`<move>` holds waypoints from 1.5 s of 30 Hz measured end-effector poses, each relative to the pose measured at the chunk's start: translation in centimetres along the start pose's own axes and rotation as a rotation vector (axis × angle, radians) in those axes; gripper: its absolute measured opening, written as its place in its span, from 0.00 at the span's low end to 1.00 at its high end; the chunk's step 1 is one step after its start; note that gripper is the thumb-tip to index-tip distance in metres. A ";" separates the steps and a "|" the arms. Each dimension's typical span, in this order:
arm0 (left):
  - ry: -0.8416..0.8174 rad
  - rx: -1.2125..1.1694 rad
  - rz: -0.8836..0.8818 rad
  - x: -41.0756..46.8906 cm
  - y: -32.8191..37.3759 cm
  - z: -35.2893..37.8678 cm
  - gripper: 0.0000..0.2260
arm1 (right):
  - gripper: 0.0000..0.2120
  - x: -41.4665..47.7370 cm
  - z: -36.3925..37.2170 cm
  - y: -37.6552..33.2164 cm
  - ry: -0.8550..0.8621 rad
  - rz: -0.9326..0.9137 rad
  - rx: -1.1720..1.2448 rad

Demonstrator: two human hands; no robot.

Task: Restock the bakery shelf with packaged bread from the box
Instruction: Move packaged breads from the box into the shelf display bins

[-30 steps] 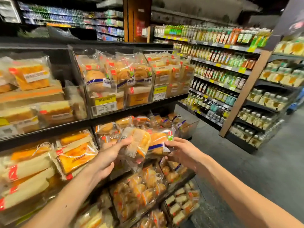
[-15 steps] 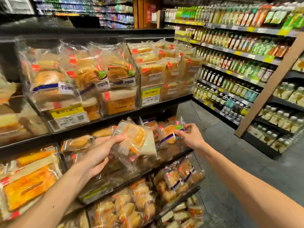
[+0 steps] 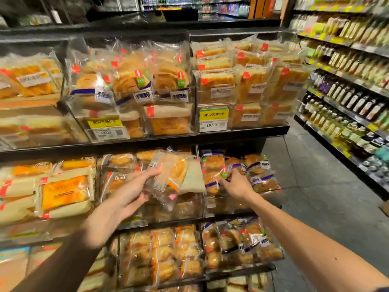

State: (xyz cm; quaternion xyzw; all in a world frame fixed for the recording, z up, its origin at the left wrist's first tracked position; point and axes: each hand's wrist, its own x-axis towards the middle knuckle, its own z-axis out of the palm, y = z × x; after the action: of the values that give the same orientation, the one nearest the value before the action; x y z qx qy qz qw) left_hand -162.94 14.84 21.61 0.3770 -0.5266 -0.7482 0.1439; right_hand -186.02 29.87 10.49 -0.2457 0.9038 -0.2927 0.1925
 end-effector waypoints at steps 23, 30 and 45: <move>-0.087 -0.151 0.038 -1.8 -1.8 2.4 0.20 | 0.21 -5.7 -5.9 -4.2 -0.594 -0.017 0.943; 0.053 -0.264 0.062 -6.2 -1.9 -5.3 0.21 | 0.16 -7.5 -2.6 -11.2 -0.861 -0.117 0.777; 0.392 -0.428 0.151 -21.7 -3.4 -32.4 0.26 | 0.23 -18.5 15.5 -31.1 -0.923 -0.390 0.600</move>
State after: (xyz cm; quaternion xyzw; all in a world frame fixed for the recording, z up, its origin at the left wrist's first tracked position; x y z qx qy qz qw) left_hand -124.46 7.55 22.28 0.4352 -0.3458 -0.7422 0.3744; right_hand -153.19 11.49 21.98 -0.4445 0.5421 -0.4284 0.5701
